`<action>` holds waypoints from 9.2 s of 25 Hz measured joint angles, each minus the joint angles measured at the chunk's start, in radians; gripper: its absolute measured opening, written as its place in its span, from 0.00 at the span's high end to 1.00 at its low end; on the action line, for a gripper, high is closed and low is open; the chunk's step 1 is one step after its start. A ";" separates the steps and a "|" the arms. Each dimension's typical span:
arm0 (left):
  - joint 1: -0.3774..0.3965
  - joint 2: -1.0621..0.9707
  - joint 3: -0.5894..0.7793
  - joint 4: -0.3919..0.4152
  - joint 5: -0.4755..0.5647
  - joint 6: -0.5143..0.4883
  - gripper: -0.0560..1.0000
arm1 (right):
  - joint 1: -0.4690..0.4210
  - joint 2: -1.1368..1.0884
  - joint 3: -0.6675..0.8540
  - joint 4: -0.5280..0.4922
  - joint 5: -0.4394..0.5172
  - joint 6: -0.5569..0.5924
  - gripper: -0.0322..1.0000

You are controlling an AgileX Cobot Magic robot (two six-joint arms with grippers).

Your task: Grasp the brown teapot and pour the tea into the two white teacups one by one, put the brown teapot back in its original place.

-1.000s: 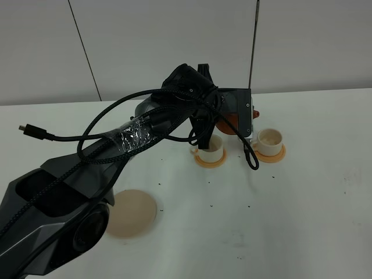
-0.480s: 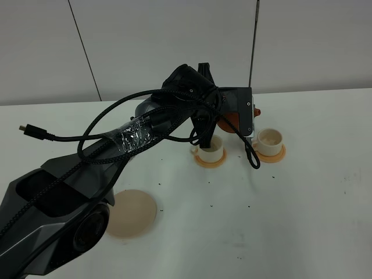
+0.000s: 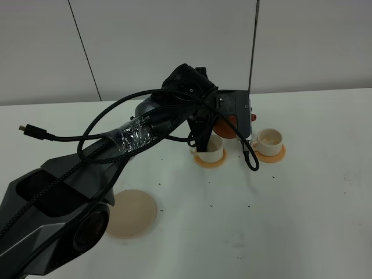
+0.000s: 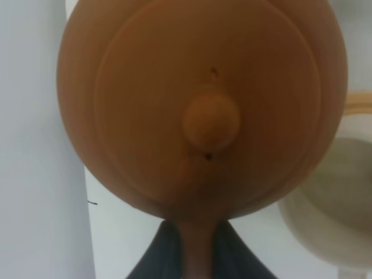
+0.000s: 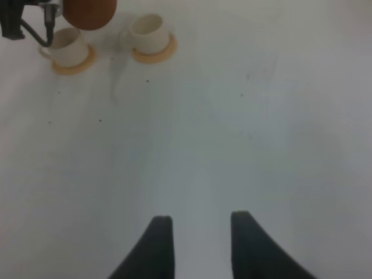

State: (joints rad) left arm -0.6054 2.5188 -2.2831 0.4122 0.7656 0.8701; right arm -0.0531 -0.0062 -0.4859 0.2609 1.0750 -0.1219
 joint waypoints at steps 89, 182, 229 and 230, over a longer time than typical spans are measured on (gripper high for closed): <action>-0.057 0.041 0.000 0.305 -0.329 0.277 0.78 | 0.000 0.000 0.000 0.000 0.000 0.000 0.74; -0.072 0.081 0.000 0.514 -0.432 0.340 0.78 | 0.000 0.000 0.000 0.000 0.000 0.001 0.74; -0.072 0.081 0.000 0.568 -0.445 0.350 0.78 | 0.000 0.000 0.000 0.000 0.000 0.000 0.74; -0.072 0.081 0.000 0.568 -0.445 0.354 0.78 | 0.000 0.000 0.000 0.000 0.000 0.000 0.74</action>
State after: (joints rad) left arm -0.6778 2.5999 -2.2833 0.9804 0.3203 1.2239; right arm -0.0531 -0.0062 -0.4859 0.2609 1.0750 -0.1215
